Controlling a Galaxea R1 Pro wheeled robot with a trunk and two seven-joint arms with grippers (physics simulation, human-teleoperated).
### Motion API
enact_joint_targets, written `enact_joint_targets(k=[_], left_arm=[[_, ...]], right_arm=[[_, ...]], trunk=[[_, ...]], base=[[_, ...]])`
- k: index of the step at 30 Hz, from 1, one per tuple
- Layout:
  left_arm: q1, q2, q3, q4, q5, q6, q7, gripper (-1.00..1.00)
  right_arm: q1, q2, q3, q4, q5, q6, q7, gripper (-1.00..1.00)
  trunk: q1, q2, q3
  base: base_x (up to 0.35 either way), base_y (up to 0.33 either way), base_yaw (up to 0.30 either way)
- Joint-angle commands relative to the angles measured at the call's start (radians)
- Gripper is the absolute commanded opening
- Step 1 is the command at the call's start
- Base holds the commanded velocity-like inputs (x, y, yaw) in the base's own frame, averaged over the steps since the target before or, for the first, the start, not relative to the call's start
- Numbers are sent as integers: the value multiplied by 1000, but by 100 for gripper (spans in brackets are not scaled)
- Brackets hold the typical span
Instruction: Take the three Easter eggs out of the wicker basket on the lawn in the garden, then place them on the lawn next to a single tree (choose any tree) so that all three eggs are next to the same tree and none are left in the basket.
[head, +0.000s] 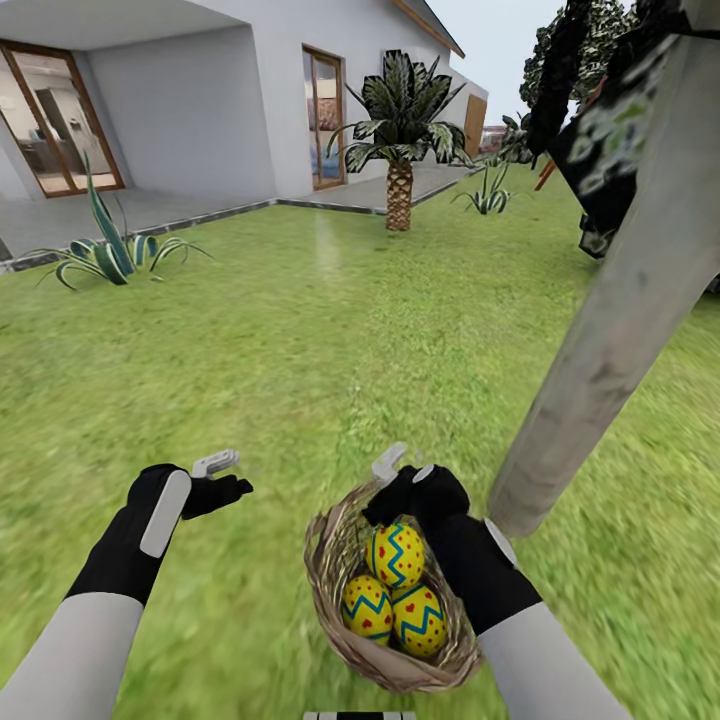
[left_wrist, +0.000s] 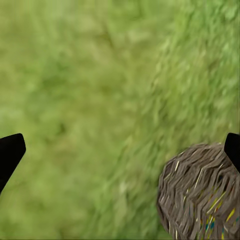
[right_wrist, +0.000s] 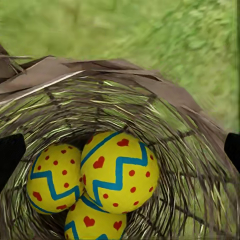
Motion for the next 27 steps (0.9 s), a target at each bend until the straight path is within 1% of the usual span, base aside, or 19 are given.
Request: enact_joint_targets(k=[1, 2, 3, 5, 6, 7, 8, 9, 11, 12, 15, 22, 26, 27], left_arm=[[0, 0, 0, -1, 10, 3, 9, 100], [0, 0, 0, -1, 10, 3, 9, 100], [0, 0, 0, -1, 10, 3, 9, 100], [0, 0, -1, -1, 10, 3, 9, 100], [0, 0, -1, -2, 10, 3, 9, 100], [0, 0, -1, -3, 10, 3, 10, 100], [0, 0, -1, -7, 10, 3, 10, 100], [0, -1, -1, -17, 10, 3, 10, 100], [0, -1, -2, -33, 10, 3, 10, 100], [0, -1, -2, -40, 9, 4, 11, 100], [0, -1, -3, -53, 8, 5, 12, 100], [0, -1, -5, -57, 7, 4, 12, 100], [1, 0, -9, -55, 1, -2, 14, 100], [1, 1, -9, -53, 0, -3, 14, 100]], right_arm=[[2, 0, -45, -1, -1, 145, -6, 100], [3, 0, -63, 0, -16, 148, -22, 100], [5, 0, -80, 4, -48, 151, -61, 100], [10, 0, -91, 14, -113, 153, -136, 100], [12, 0, -93, 20, -156, 153, -179, 100], [15, 0, -96, 31, -230, 153, -245, 100], [16, 0, -96, 39, -278, 152, -290, 100], [16, 0, -96, 51, -341, 152, -359, 100], [17, 0, -96, 61, -403, 151, -441, 100], [17, 0, -96, 63, -423, 150, -473, 100], [17, 0, -96, 73, -453, 149, -529, 100], [24, 0, -95, 140, -460, 143, -549, 100], [40, 0, -94, 154, -462, 137, -575, 100], [41, 0, -93, 155, -472, 137, -581, 100]], trunk=[[0, 0, -1], [0, 0, -1], [0, 0, -1], [0, 0, -1], [0, 0, -1], [0, 0, -1], [0, 0, -1], [0, 0, -1], [0, 0, -1], [0, 0, -1], [0, 0, -1], [0, 0, -1], [0, 0, -1], [0, 0, -1]], base=[[30, 0, 0], [19, 0, 0], [10, 0, 0], [5, 0, 0], [3, 0, 0], [1, 0, 0], [0, 0, 0], [0, 0, 0], [0, 0, 0], [0, 0, 0], [0, 0, 0], [0, 0, 0], [0, 0, 0], [0, 48, 0]])
